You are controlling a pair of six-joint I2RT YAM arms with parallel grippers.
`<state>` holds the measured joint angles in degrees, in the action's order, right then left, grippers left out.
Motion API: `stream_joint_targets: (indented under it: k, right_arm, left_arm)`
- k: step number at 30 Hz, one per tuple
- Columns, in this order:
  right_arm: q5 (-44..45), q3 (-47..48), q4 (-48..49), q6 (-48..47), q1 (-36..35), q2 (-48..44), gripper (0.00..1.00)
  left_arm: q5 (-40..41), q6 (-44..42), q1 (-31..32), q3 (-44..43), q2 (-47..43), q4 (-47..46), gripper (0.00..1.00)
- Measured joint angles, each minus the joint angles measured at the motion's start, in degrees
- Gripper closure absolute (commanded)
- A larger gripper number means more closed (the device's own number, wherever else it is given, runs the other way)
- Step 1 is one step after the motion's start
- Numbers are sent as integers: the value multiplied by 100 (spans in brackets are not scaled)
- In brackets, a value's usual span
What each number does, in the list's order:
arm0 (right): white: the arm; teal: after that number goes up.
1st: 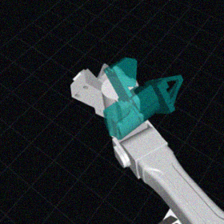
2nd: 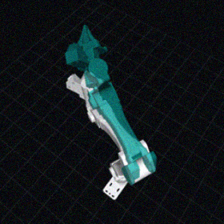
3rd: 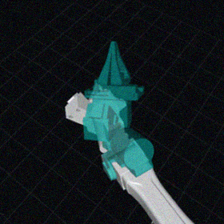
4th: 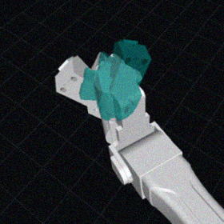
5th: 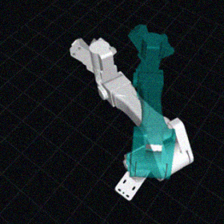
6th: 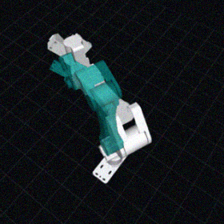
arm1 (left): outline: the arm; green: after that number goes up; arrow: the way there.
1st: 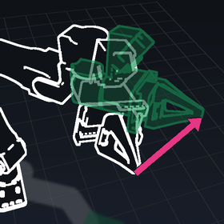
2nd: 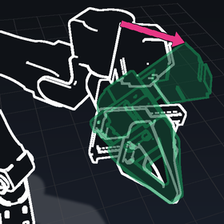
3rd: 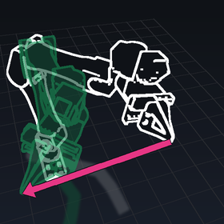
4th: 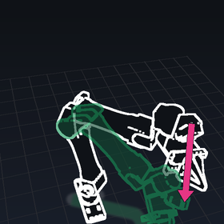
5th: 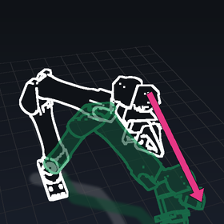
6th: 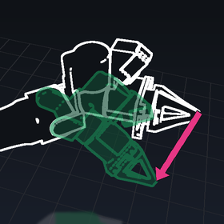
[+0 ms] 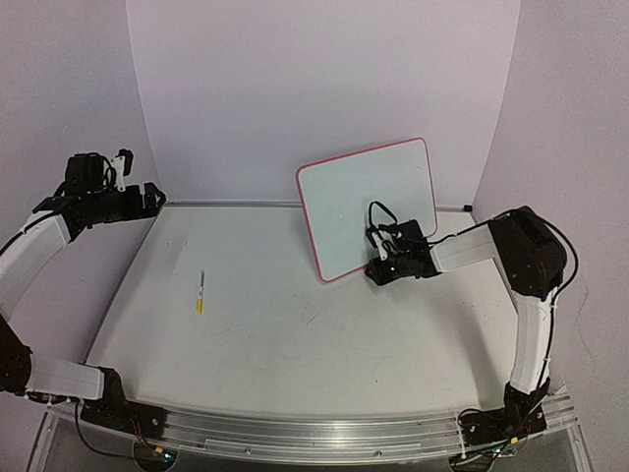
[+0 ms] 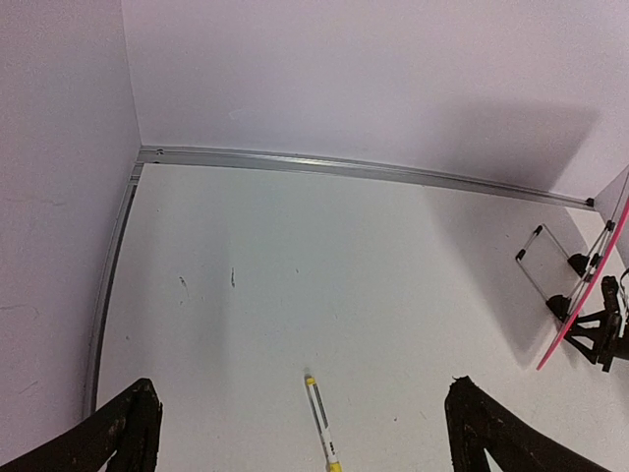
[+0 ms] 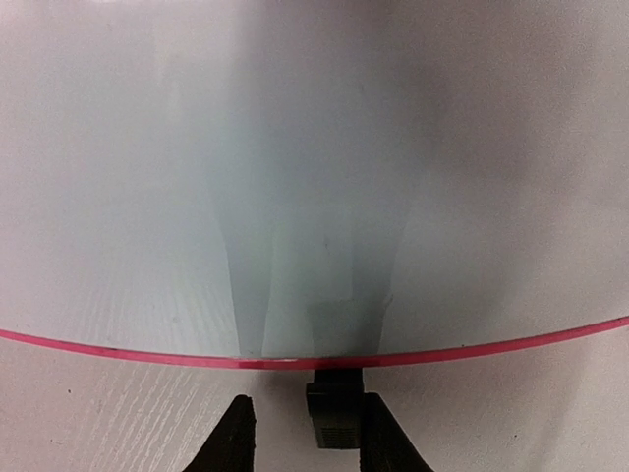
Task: Write a sentence on the whiteboard
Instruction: Move the whiteboard stand to the center of the board.
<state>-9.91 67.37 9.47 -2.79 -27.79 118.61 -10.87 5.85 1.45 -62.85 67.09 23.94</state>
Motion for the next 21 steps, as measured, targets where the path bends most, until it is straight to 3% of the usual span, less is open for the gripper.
stream_joint_targets:
  k: [7,15,21]
  right_arm:
    - [490,-7,234,-50,-158,79,86]
    - [1065,-255,722,-91,-439,83,98]
    - [1650,-392,923,135,-759,81,100]
  left_arm:
    - [2,0,0,0,2,0,1]
    - [2,2,0,-2,4,0,1]
    - [2,9,0,-2,9,0,1]
